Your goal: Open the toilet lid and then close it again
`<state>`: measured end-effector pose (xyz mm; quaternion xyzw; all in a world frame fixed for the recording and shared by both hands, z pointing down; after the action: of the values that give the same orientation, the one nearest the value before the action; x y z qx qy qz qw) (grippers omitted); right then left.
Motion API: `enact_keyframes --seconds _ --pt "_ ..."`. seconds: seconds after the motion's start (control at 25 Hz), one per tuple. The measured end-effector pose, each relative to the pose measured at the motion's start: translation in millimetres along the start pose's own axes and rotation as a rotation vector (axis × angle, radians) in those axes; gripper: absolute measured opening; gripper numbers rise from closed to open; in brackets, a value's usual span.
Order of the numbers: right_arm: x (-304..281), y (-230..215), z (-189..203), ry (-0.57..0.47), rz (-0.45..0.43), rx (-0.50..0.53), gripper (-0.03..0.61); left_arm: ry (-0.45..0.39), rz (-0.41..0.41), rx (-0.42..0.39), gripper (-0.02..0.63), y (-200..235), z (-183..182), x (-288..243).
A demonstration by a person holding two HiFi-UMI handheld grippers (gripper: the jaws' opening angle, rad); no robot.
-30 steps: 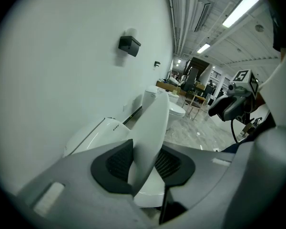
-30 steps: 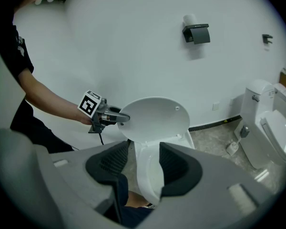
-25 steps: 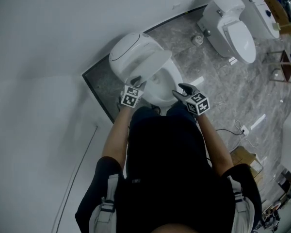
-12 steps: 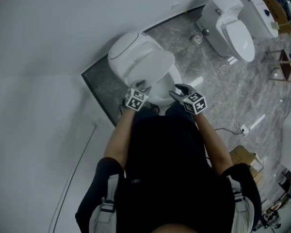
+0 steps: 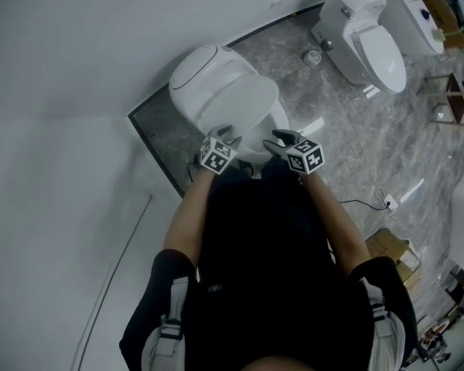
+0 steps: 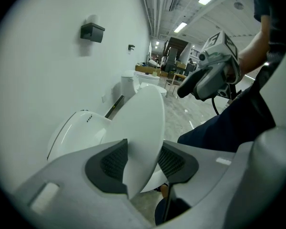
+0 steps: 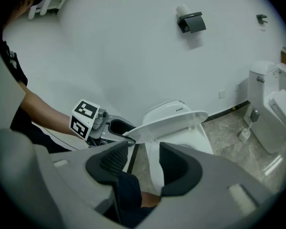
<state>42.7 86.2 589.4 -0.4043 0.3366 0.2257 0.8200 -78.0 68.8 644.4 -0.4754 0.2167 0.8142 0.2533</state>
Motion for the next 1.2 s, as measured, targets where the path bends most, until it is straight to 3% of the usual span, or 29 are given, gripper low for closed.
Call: enact_keyframes --seconds 0.32,0.4,0.56,0.64,0.76,0.96,1.2 --pt "-0.8 -10.3 -2.9 0.028 -0.072 -0.074 0.209 0.028 -0.014 0.079 0.183 -5.6 1.6 4.1" --pt "1.9 -17.4 -3.1 -0.001 -0.099 -0.144 0.209 0.036 -0.013 0.103 0.183 -11.3 1.2 1.6" --pt "2.8 -34.1 -17.8 -0.109 -0.178 -0.378 0.209 0.043 -0.030 0.175 0.184 -18.3 5.5 0.4" --pt "0.4 -41.2 -17.0 -0.111 -0.184 -0.424 0.209 0.044 -0.031 0.216 0.184 -26.0 7.9 0.6" --pt "-6.0 -51.1 -11.4 -0.092 -0.168 -0.456 0.209 0.040 -0.001 0.301 0.183 -35.0 17.2 1.9" --pt "-24.0 -60.5 1.2 -0.068 -0.201 -0.517 0.209 0.014 0.023 0.527 0.138 -40.3 55.6 20.0" --pt "-35.1 -63.8 -3.4 -0.078 -0.207 -0.487 0.132 0.047 -0.021 0.621 0.119 -52.9 112.6 46.0"
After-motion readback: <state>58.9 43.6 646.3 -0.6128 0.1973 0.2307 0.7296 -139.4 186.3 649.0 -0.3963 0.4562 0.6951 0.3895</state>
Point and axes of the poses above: the fingertips, and each gripper's own axes: x backward along the fingers, y to its left, z out of its underside, the point moved 2 cm from there along x, backward along the fingers, and after that the axes turned 13 degrees about y, right-handed, at the moved point
